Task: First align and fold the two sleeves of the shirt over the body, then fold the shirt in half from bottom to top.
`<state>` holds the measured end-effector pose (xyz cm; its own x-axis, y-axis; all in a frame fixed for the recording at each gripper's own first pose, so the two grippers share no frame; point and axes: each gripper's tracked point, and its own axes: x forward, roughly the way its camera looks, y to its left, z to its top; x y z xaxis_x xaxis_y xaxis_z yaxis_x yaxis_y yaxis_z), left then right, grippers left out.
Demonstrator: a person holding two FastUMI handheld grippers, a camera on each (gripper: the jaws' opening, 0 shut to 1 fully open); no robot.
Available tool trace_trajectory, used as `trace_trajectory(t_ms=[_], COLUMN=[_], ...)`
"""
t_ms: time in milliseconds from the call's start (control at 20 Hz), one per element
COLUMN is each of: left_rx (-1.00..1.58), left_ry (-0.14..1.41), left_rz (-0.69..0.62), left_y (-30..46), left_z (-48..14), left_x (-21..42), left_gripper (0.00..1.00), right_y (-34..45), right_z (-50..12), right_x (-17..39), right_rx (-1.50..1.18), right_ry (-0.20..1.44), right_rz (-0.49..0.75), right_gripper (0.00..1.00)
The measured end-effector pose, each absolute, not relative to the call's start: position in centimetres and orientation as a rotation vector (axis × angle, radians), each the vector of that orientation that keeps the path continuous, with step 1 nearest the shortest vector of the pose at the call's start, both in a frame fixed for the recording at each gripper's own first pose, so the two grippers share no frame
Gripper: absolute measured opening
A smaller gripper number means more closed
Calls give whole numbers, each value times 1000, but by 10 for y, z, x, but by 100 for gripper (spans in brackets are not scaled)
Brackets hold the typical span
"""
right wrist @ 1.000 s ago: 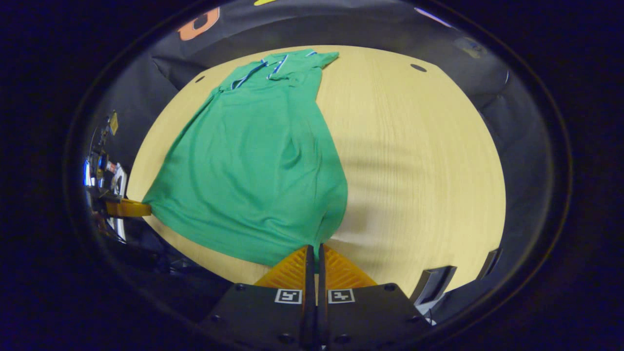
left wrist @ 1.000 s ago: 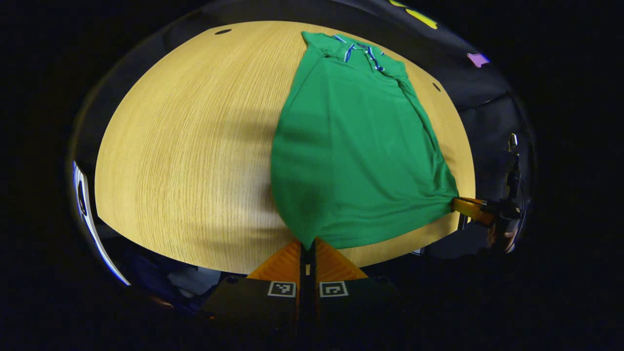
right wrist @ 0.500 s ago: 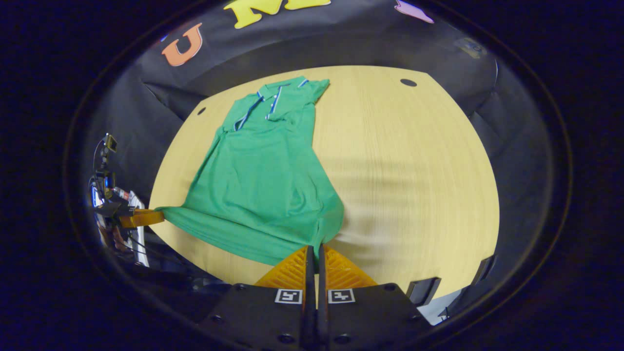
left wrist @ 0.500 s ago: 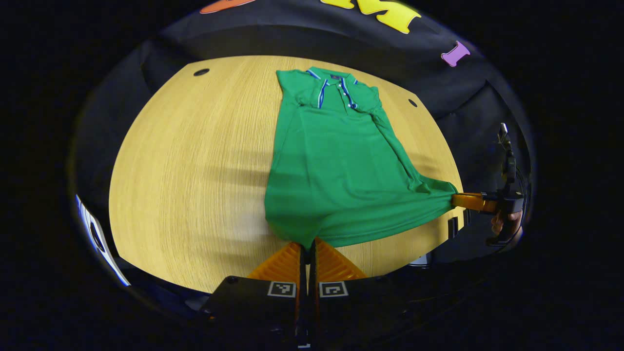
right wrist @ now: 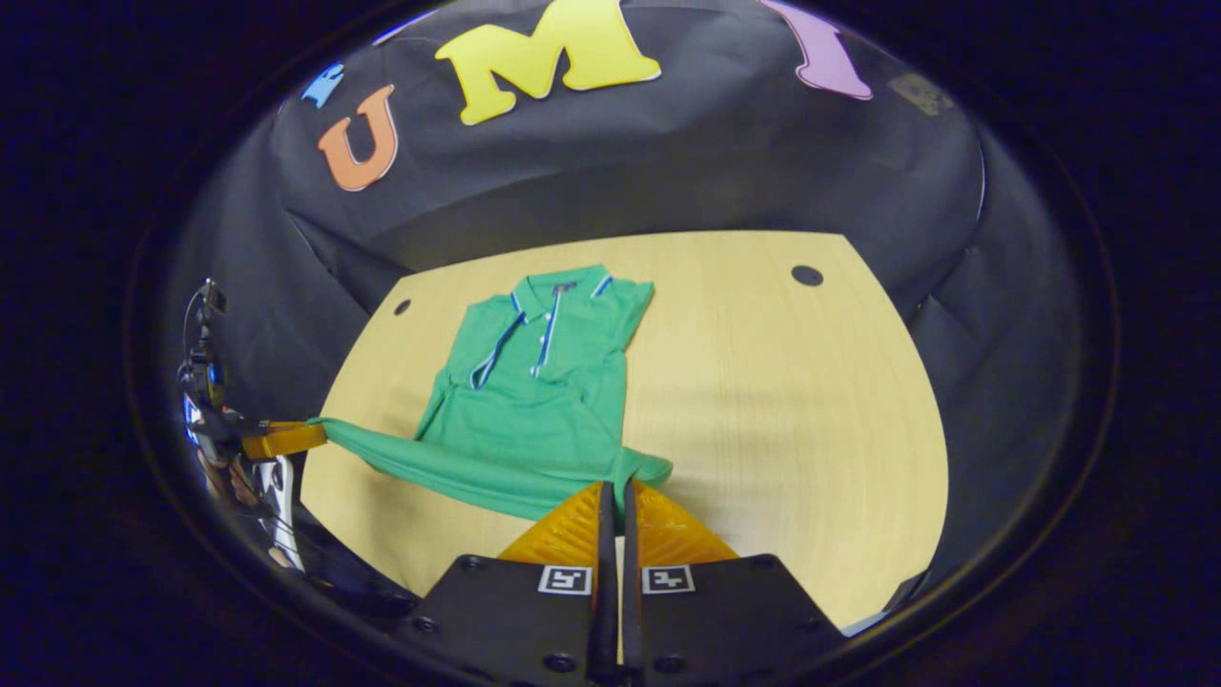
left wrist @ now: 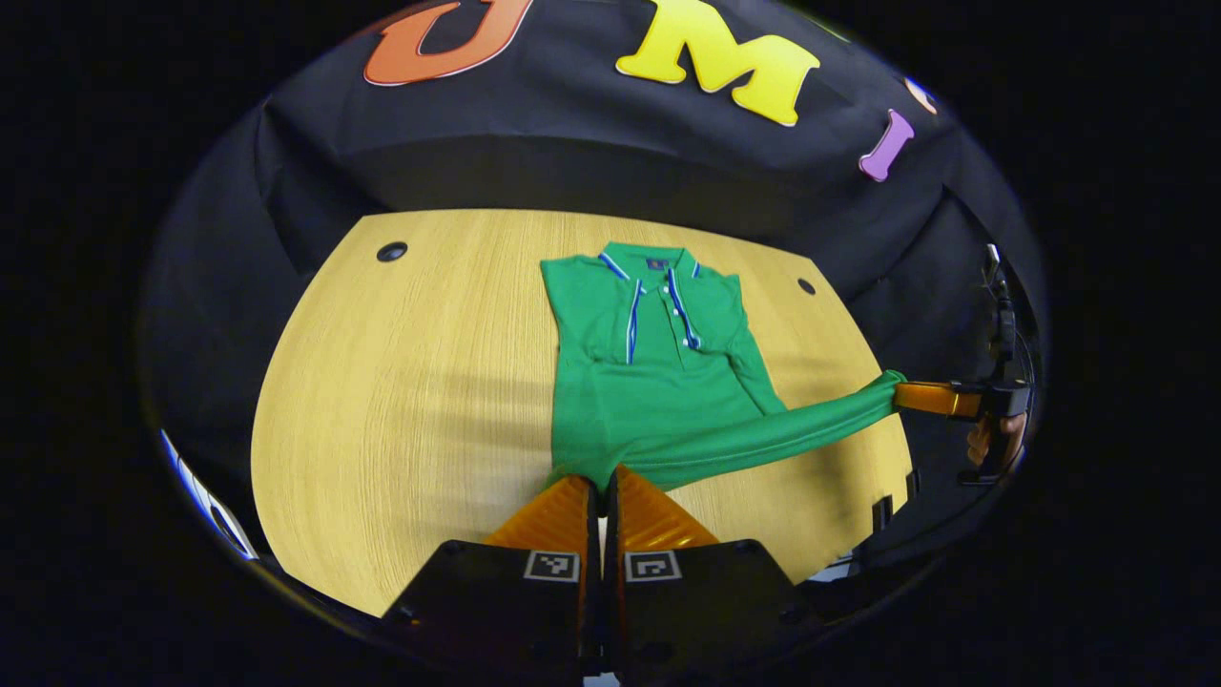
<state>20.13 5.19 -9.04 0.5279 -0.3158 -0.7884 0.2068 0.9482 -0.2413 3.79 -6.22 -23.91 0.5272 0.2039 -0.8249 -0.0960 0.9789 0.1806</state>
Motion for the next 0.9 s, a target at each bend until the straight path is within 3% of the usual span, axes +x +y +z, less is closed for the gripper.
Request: trace_trajectory(t_ms=[150,200,250,600,800,850,900], left_rx=[-98,-97,-107,-191,-193,-185,-181], left_ry=[912,896,881,762,691,684,684], left_rz=[-313,-310,-303,-256,-198,-186,-176], left_y=[52,52,51,44,48,49,49], left_z=[-79,-77,-74,-59,-81,-92,-105], left_x=[244,259,273,382,441,452,462], left_gripper=[4,4,4,4,4,4,3], right_y=[-57,-56,-56,-48,-34,-32,-30], right_z=[-231,-227,-224,-213,-226,-236,-248], right_x=[80,93,105,212,266,279,291], right_rx=[119,116,108,86,58,40,25], right_ry=[944,924,905,752,689,676,666], right_rz=[166,161,154,97,123,131,135], right_gripper=[5,10,5,4,5,0,5])
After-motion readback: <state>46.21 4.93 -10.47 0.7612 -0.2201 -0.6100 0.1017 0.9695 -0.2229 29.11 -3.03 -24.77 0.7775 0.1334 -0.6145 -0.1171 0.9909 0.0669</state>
